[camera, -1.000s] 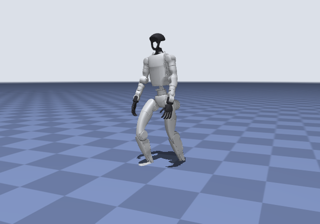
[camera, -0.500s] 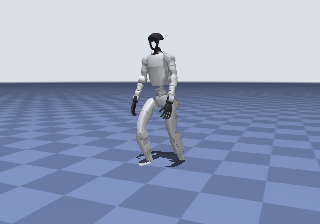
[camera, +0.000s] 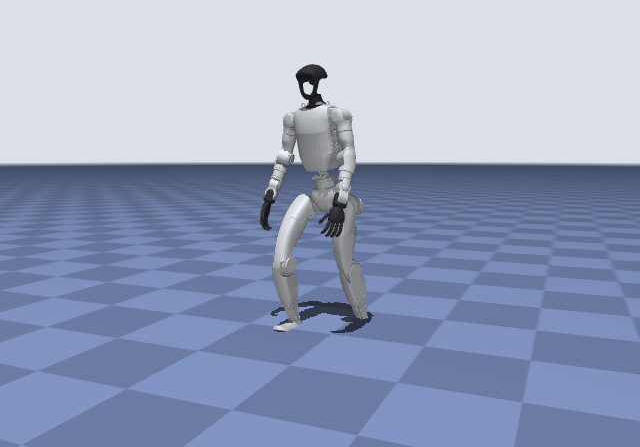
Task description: Walk
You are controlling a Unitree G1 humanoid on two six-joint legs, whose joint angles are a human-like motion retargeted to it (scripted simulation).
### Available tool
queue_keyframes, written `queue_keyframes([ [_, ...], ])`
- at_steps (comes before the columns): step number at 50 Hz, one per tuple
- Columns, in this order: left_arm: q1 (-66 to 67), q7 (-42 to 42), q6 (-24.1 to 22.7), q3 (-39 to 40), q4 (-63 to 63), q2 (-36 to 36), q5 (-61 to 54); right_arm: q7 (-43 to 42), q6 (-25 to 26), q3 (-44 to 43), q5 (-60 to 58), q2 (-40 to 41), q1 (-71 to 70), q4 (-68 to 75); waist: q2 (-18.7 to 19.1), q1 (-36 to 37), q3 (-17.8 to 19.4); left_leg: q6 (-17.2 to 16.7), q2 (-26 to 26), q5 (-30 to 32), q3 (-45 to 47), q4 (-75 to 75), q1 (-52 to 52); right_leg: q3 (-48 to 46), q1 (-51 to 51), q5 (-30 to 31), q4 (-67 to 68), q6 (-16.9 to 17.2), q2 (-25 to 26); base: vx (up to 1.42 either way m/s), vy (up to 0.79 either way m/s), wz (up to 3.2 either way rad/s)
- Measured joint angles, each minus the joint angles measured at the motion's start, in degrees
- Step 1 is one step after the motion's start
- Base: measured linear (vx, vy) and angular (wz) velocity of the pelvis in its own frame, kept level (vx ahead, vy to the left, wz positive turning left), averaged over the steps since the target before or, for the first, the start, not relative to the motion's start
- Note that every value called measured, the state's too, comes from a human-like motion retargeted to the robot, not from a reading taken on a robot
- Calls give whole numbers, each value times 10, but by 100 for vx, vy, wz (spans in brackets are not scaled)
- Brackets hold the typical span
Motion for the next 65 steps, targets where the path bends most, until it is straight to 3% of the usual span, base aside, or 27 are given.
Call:
queue_keyframes([
  [8,43,0,0,7,34,9,-9,-11,-3,-11,11,-6,27,11,0,2,9,-6,17,0,5,1,29,-8,20,10,14,-14,7,13,-5,3],
  [15,50,5,1,21,35,14,-27,-24,-6,-17,17,-8,33,12,-2,-1,32,-27,34,-22,132,78,60,-19,77,-33,32,-34,8,21,-4,19],
  [20,62,11,0,32,29,21,-40,-33,-8,-18,16,-6,42,7,42,17,47,-69,114,-52,153,328,-17,-58,122,-42,23,-62,77,20,-10,-27],
  [22,65,13,-1,37,24,27,-43,-35,-9,-18,15,-7,44,3,84,37,57,-123,177,13,151,430,-29,-82,148,-40,4,-79,139,24,-10,-69],
  [24,71,16,-2,39,18,27,-45,-37,-10,-18,14,-8,49,-1,101,48,62,-141,210,56,153,501,-49,-89,163,-40,-4,-89,167,19,-8,-40],
  [28,74,19,-2,44,1,33,-46,-41,-11,-24,14,-11,53,-9,112,64,65,-132,259,79,162,615,-111,-87,192,-46,-24,-102,198,19,-8,-22],
  [32,74,21,0,48,-12,37,-47,-45,-11,-30,14,-15,56,-12,107,79,69,-103,278,50,168,674,-181,-74,221,-58,-36,-106,209,20,-7,-17],
  [36,72,23,1,52,-17,36,-50,-49,-11,-36,17,-18,59,-13,96,89,72,-79,273,2,175,657,-248,-54,251,-74,-44,-105,207,23,-4,-16],
  [40,70,23,0,51,-12,31,-53,-52,-12,-41,20,-20,62,-13,92,94,71,-80,259,-16,178,579,-307,-33,277,-79,-64,-102,208,27,-2,-22],
  [51,62,26,-3,35,-8,21,-64,-60,-15,-34,8,-32,58,-9,87,67,25,-118,167,63,157,255,-392,12,298,-93,-112,-97,180,29,3,-10],
  [55,58,28,-2,29,-12,19,-69,-65,-13,-31,7,-33,55,-6,91,64,15,-119,156,87,153,216,-393,26,307,-103,-108,-98,180,28,7,-17],
  [60,61,34,-2,22,-12,16,-79,-73,-12,-30,10,-27,59,-1,91,63,11,-109,144,96,154,281,-402,42,320,-122,-67,-96,182,31,10,-25],
  [65,52,34,1,20,-5,17,-95,-73,-10,-34,18,-21,51,6,64,56,18,-79,106,96,170,278,-351,80,338,-122,-14,-74,155,33,13,-1],
])
